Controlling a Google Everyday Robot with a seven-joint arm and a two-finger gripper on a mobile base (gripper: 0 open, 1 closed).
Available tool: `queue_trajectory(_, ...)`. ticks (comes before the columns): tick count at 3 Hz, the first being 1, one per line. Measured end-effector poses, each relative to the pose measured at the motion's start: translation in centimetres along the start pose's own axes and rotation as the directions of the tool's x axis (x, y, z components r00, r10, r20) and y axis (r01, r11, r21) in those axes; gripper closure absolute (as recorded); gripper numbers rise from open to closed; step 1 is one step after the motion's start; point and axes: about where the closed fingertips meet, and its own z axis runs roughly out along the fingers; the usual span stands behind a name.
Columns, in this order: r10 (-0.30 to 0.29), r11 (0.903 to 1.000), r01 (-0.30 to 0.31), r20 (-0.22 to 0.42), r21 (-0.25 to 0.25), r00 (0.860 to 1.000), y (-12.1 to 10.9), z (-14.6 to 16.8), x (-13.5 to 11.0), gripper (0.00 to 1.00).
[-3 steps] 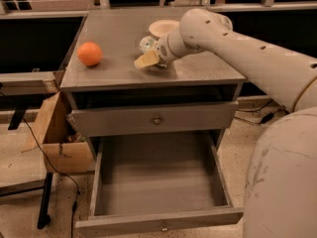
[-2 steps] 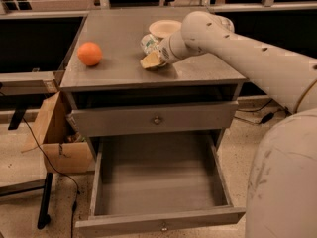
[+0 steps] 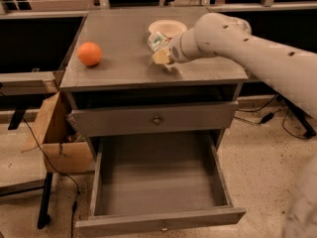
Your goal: Place 7up can into middle drawer
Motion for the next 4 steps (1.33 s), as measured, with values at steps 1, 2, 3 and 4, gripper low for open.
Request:
queue_trajectory(1,-0.019,0.9993,0.022,0.09,-0.031,0.996,0.2,-5.0,-0.8,1.0)
queue_trajectory(2,-0.032,0.9919,0.048,0.139,-0.118,0.99,1.5,-9.2,-0.2,1.0)
queue_trajectory(3,-0.029,0.965,0.077,0.188,-0.251,0.982,3.1,-12.7,2.2,1.0)
queue_trajectory(4,-0.122,0.8938,0.22,0.261,-0.391,0.958,3.5,-15.9,6.4,1.0)
